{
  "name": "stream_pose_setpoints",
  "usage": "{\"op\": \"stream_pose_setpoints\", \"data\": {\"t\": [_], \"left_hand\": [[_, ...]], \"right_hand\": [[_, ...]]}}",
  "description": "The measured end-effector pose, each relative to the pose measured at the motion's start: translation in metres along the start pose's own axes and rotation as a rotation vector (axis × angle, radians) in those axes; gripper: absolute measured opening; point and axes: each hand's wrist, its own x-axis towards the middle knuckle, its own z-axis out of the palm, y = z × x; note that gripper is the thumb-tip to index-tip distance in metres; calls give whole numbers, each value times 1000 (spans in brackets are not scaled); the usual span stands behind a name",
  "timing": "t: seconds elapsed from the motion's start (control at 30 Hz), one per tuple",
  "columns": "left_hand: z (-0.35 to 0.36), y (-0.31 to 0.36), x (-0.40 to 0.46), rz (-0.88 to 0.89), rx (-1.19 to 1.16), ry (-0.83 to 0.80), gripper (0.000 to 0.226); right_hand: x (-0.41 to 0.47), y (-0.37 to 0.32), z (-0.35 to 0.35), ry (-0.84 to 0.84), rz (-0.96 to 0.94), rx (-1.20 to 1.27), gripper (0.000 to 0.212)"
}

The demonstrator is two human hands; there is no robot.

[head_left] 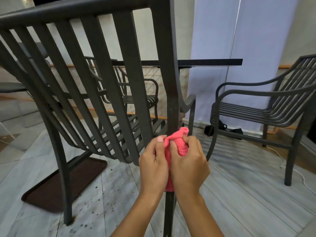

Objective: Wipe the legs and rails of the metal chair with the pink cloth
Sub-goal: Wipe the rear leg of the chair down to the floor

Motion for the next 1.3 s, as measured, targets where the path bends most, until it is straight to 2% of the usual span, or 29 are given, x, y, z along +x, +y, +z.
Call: {"op": "stream_pose_setpoints", "data": {"t": [0.2,0.37,0.63,0.8,1.0,1.3], "left_hand": [[-1,-2,1,-5,44,-14,29],[0,-1,2,32,25,-30,29],[3,14,9,37,-72,-22,28],[4,15,8,-10,-173,-41,35],[3,14,9,-66,-213,1,47],[1,15,6,-71,-270,-60,71]], "right_hand": [[-4,10,-7,-113,31,-5,22],[-1,13,-21,-157,-16,13,29],[24,-18,-46,-12,-115,182,33],[52,-50,-40,31,-114,199,31],[57,-63,-24,22,-55,-20,36],[54,-65,-19,8,35,-3,31]]}}
